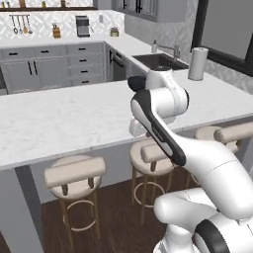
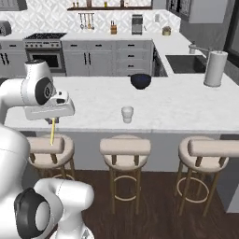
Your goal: Take a straw from the drawer in front and place it inside the glass cup on the dining counter.
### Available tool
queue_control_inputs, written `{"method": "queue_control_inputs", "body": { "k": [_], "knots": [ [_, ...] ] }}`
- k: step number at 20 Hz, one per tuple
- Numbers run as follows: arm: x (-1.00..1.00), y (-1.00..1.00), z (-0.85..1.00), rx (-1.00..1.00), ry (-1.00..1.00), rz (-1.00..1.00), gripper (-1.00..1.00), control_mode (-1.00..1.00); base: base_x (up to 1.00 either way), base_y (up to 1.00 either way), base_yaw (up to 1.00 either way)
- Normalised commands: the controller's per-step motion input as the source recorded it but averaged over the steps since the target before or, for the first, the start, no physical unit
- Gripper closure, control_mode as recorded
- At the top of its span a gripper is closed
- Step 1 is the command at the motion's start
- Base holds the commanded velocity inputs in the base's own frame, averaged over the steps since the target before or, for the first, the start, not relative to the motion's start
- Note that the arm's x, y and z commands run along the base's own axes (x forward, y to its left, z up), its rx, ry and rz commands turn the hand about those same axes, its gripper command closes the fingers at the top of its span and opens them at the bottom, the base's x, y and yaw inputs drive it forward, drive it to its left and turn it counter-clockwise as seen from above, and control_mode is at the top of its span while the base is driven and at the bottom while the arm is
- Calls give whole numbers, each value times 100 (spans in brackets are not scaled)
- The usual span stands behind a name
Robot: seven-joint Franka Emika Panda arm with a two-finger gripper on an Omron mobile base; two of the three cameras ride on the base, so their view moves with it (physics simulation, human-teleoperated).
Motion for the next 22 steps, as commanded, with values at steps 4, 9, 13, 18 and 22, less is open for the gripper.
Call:
{"method": "queue_control_inputs", "body": {
  "k": [4, 9, 13, 18, 22],
  "knots": [
    [0, 0, 0, 0, 0, 0, 100, 100, 14, -97, 34],
    [0, 0, 0, 0, 0, 0, 100, 100, 26, -75, 8],
    [0, 0, 0, 0, 0, 0, 100, 100, 39, -20, -16],
    [0, 0, 0, 0, 0, 0, 100, 100, 65, -3, -21],
    [0, 0, 0, 0, 0, 0, 100, 100, 99, 0, -15]
  ]
}}
